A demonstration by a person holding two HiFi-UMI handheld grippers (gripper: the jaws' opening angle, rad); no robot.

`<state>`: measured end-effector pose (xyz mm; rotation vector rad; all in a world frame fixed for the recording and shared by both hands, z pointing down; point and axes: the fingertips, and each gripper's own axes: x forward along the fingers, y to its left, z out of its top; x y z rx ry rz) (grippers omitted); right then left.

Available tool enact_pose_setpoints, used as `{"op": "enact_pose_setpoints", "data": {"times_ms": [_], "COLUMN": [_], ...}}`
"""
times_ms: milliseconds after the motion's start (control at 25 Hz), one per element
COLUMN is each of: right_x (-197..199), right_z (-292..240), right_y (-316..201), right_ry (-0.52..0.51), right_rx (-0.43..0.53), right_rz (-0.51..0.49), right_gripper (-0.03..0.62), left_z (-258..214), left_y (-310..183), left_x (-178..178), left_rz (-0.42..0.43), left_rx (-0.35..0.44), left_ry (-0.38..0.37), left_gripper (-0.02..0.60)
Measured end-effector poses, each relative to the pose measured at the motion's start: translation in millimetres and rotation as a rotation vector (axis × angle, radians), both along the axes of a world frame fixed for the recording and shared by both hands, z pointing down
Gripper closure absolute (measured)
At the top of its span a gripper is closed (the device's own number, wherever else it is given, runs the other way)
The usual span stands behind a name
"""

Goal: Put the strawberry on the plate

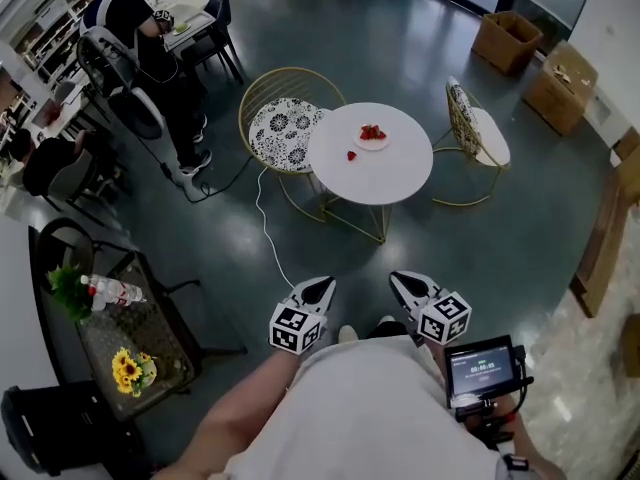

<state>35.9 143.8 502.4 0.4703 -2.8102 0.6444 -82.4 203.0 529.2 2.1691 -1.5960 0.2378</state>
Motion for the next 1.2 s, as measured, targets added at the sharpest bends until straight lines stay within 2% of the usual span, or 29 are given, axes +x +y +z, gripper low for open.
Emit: {"op": "enact_pose_setpoints", "data": {"times_ms": [240, 520, 1200], "right_x": [-19.2, -47.9, -78.2], "right_z": [8.6, 6.4, 8.4], "right_y": [-5.1, -38.3, -154.3], "right_ry": [0.006, -0.006, -0.03], "right_rx": [-0.02, -0.022, -0.048], "right_rz": [-0.041, -0.096, -0.14], "right_gripper": [0.588, 0.588, 0.586], "left_z": [4.5, 6.7, 2.7], "left_y": [-6.2, -28.4, -141.4], "left_x": [-11.3, -33.3, -61.0], "left_rz": [-0.022, -0.085, -0.128], "left_rx": [-0.013, -0.03, -0.056], "left_ry": [0.004, 0.004, -0.021], "left_gripper": [0.575, 0.575, 0.575]}}
